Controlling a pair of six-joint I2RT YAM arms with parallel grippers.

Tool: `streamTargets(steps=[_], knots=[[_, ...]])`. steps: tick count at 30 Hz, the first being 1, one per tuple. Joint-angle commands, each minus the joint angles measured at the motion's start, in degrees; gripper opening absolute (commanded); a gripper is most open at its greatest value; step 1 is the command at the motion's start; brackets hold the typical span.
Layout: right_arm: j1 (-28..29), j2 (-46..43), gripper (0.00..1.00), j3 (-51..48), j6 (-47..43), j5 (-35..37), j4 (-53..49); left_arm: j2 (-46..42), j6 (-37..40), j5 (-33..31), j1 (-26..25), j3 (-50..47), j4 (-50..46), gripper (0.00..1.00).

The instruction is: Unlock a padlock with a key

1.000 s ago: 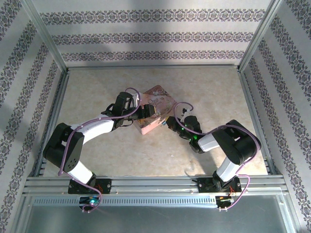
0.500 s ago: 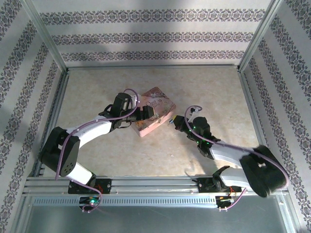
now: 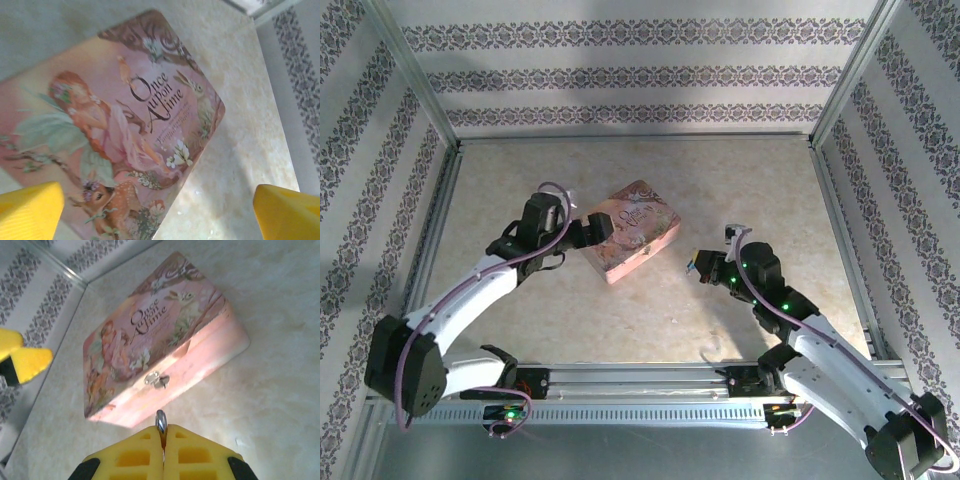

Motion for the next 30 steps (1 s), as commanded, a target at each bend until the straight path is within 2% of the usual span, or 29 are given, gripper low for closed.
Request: streamTargets(steps=[1,5,11,22,30], knots=[[-0.03,-0.37,0.0,3.16,-2.77,-5.25,-11.45,-3.46,2.11,-7.32,0.96,-2.62,-4.46,1.0],[1.64,2.2,0.0,5.65,-3.35,-7.7,-16.44,-6.14,2.36,-11.28,1.51,-4.38,-6.67,0.99],[7.0,9.95,0.0,7.84,-4.08,-7.1,-19.09,-9.29,1.69,-14.04,3.1,-6.36,-8.93,0.99],[12.22,29.02,0.0,9.25,-4.02,-9.96,-12.81,-15.01,1.94,-17.4,5.69,-7.32,-11.69,0.99],[12.43,36.41,0.02,9.01,-3.9,-11.66,-8.65,-16.62,2.28,-18.68,6.56,-7.23,-13.01,0.99]])
